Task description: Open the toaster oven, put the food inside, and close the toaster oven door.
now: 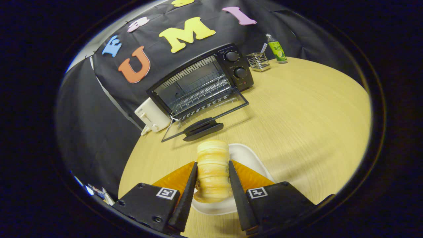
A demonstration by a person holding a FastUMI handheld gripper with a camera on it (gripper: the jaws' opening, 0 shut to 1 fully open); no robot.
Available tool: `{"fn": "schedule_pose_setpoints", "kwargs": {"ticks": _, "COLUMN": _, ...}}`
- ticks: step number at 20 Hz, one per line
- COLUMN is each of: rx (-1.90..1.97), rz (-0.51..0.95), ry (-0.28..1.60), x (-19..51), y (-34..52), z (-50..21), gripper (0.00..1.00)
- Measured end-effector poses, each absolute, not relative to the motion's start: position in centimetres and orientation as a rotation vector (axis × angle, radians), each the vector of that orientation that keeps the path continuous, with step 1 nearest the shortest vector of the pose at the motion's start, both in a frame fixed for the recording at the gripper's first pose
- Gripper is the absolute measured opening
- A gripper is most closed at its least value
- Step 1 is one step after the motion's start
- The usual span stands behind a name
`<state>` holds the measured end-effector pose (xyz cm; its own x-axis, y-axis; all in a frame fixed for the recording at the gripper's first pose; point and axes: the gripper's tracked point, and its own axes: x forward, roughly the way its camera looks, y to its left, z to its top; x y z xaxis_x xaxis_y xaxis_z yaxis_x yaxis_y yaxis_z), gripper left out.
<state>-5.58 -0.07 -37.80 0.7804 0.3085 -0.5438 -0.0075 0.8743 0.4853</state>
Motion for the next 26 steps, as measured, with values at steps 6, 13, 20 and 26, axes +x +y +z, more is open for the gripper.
{"fn": "schedule_pose_setpoints", "kwargs": {"ticks": 6, "rx": 0.729, "rz": 0.297, "ry": 0.614, "x": -3.0, "y": 2.2, "z": -35.3, "gripper": 0.64}}
{"fn": "schedule_pose_setpoints", "kwargs": {"ticks": 13, "rx": 1.004, "rz": 0.447, "ry": 0.481, "x": 3.3, "y": 3.6, "z": -30.7, "gripper": 0.63}}
{"fn": "schedule_pose_setpoints", "kwargs": {"ticks": 20, "rx": 0.894, "rz": 0.373, "ry": 0.371, "x": 11.9, "y": 2.8, "z": -30.2, "gripper": 0.64}}
{"fn": "schedule_pose_setpoints", "kwargs": {"ticks": 26, "rx": 0.768, "rz": 0.363, "ry": 0.363, "x": 17.9, "y": 3.2, "z": -30.6, "gripper": 0.64}}
